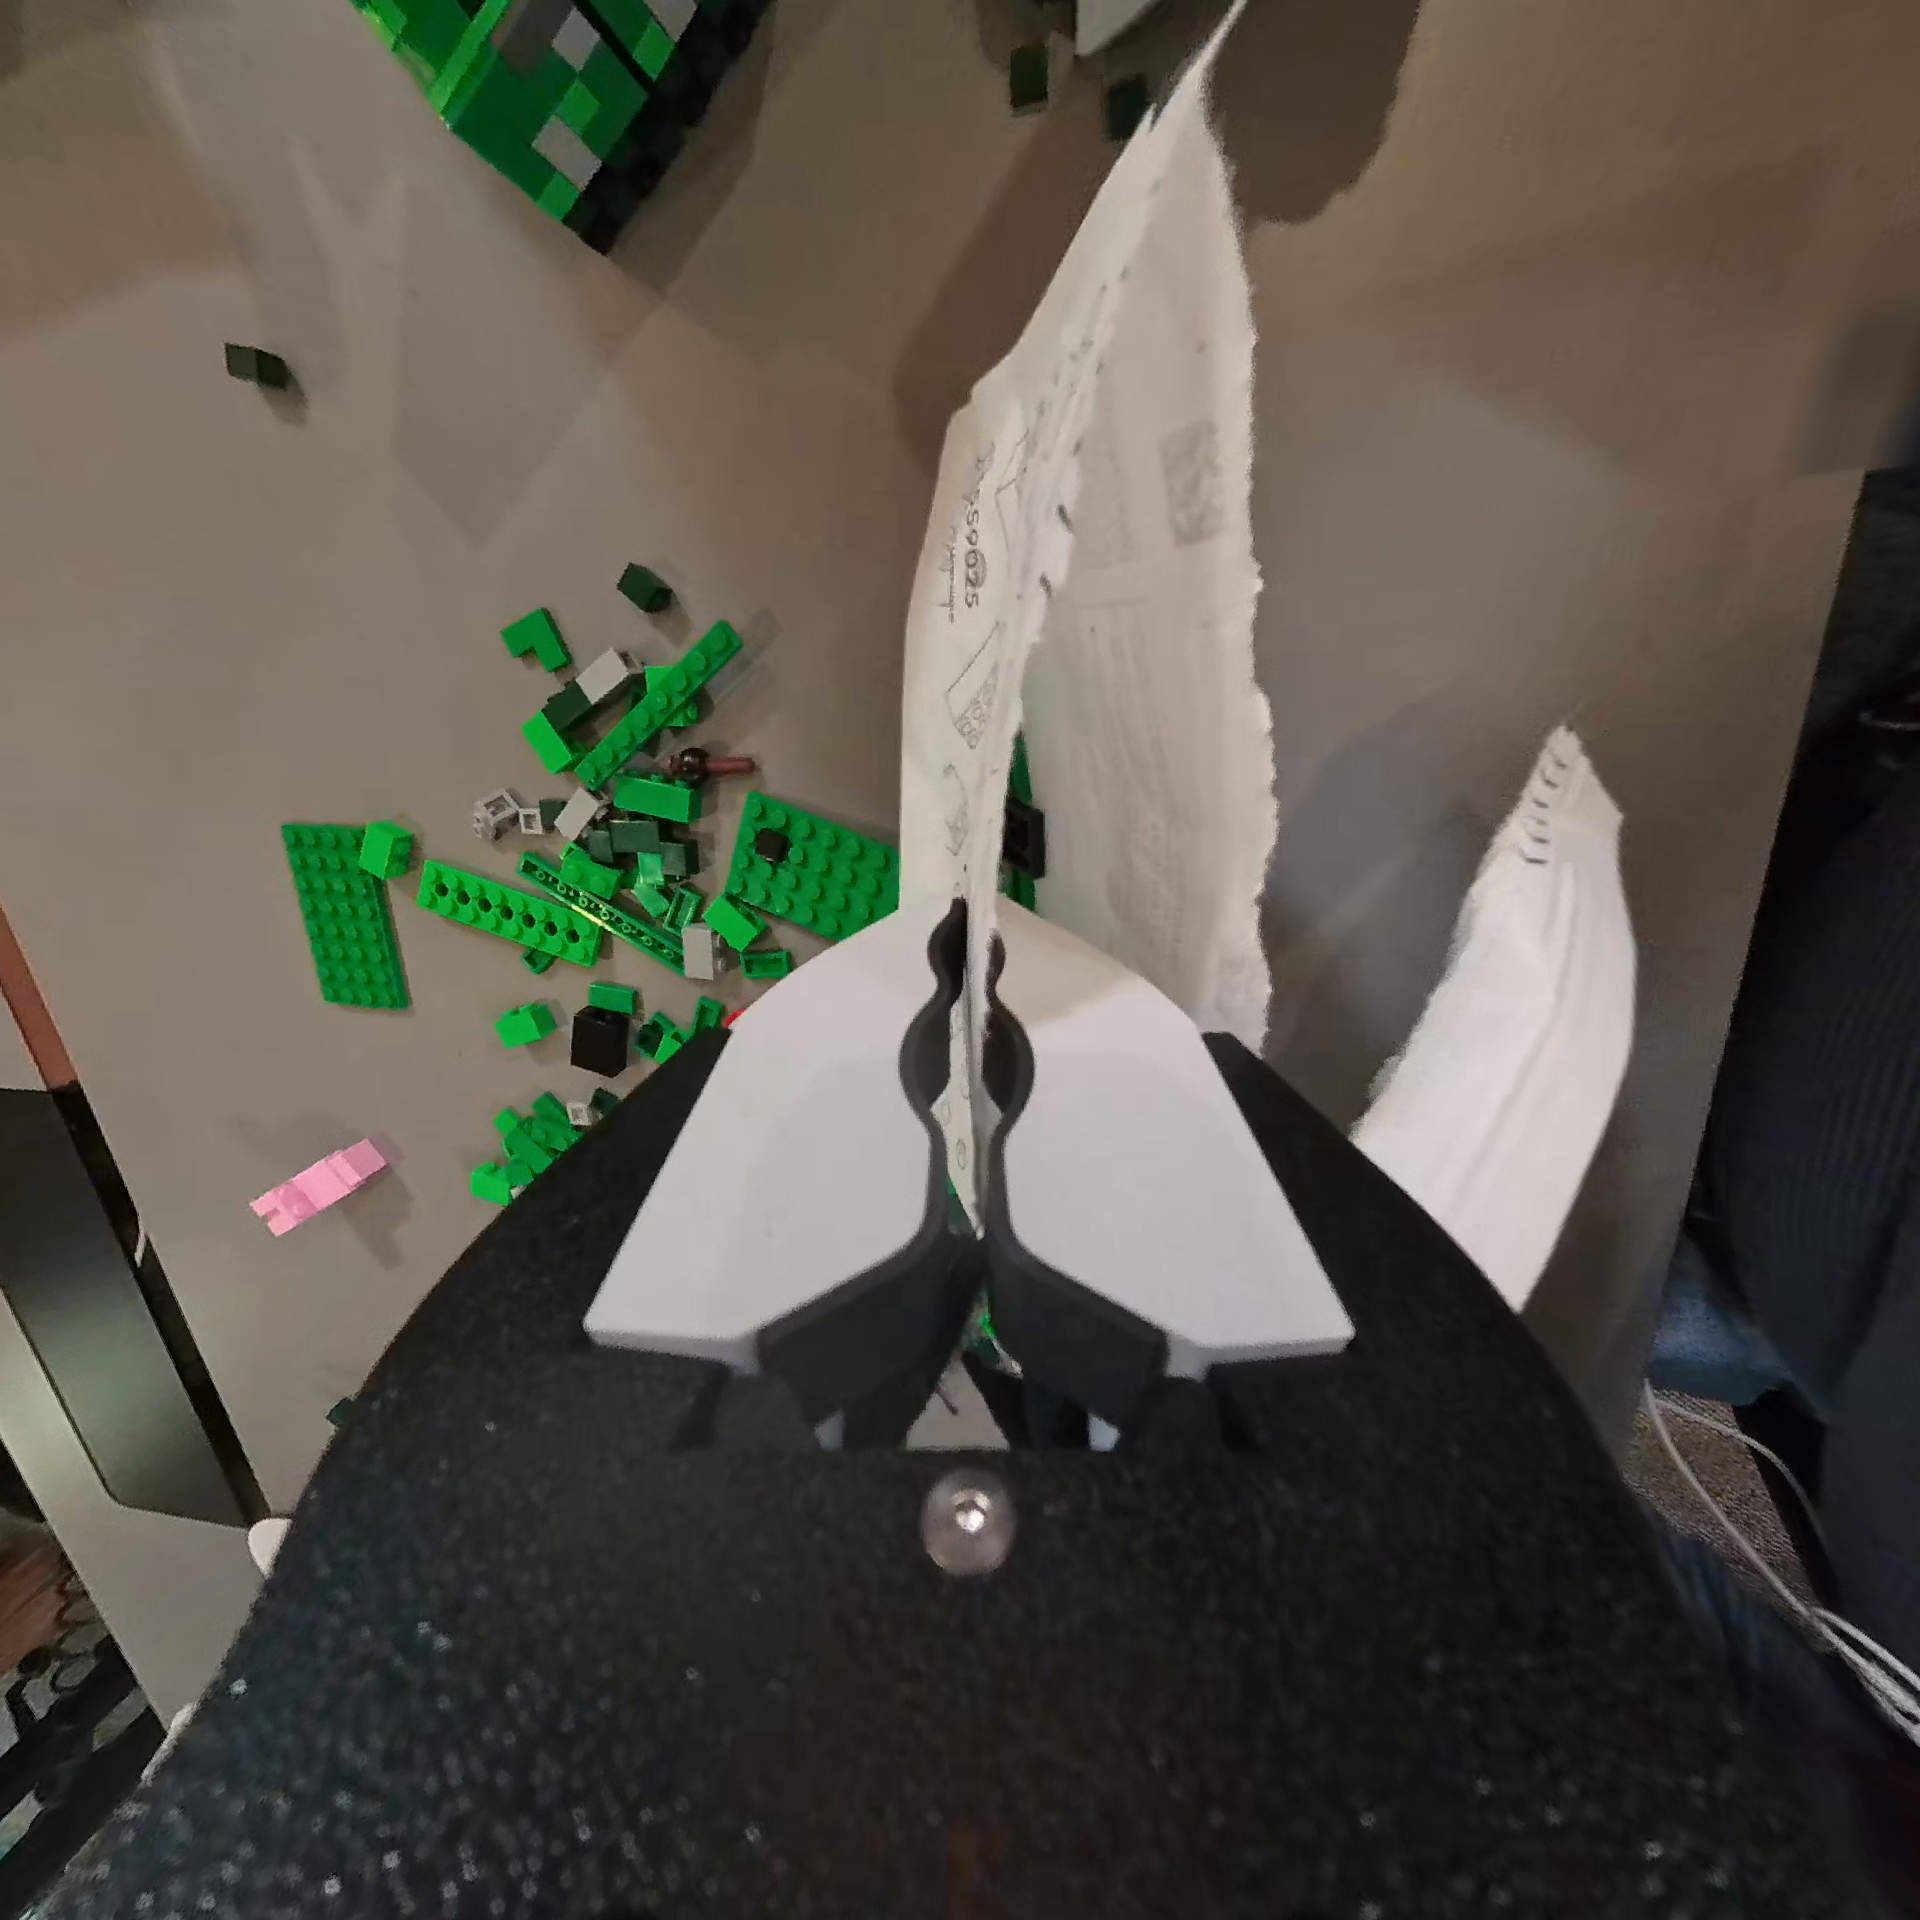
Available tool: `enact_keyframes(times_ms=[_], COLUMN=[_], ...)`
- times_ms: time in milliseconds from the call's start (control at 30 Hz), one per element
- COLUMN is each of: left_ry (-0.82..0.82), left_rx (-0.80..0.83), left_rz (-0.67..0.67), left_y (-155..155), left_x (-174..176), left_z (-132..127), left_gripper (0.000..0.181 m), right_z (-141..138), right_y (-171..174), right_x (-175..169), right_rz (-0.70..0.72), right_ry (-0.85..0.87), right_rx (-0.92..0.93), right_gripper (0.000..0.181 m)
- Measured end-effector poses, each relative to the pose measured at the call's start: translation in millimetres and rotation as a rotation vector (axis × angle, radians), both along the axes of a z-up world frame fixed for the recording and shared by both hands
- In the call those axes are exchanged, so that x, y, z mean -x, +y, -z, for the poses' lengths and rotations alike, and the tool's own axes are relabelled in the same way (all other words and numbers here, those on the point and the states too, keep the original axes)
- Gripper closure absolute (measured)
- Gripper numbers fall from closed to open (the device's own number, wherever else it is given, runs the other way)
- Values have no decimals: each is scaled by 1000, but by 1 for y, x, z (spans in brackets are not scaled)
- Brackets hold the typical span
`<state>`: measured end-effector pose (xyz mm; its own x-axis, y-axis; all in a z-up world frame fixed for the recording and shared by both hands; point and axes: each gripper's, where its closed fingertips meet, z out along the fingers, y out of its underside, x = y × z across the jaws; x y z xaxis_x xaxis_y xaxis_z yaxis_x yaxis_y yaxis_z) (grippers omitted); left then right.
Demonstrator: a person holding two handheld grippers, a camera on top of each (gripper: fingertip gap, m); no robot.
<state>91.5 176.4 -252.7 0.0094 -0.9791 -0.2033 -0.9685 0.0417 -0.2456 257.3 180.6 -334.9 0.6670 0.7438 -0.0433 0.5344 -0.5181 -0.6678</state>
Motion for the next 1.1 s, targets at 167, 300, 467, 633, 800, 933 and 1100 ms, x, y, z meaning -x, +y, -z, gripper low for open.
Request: enact_keyframes(times_ms=[167,300,467,633,800,933,1100], left_ry=[-30,-50,-54,-66,-73,-69,-67], left_rx=[8,0,1,-3,-2,0,1], left_rz=[-3,-27,-36,-39,-40,-39,-38], left_y=[4,10,11,12,12,11,11], left_x=[-2,-1,2,3,4,4,4], left_z=[-2,-5,-6,-9,-11,-10,-10], left_gripper=[181,181,181,181,181,181,181], right_z=[0,-1,-22,-26,-12,-1,1], right_y=[4,5,9,3,-11,-16,-14], right_x=[-3,-1,0,-16,-24,-23,-21], right_rz=[12,2,17,43,41,43,38], right_ry=[-27,-40,10,15,36,52,33], right_rx=[-30,-45,-118,-117,-32,33,20], right_gripper=[181,181,181,181,181,164,170])
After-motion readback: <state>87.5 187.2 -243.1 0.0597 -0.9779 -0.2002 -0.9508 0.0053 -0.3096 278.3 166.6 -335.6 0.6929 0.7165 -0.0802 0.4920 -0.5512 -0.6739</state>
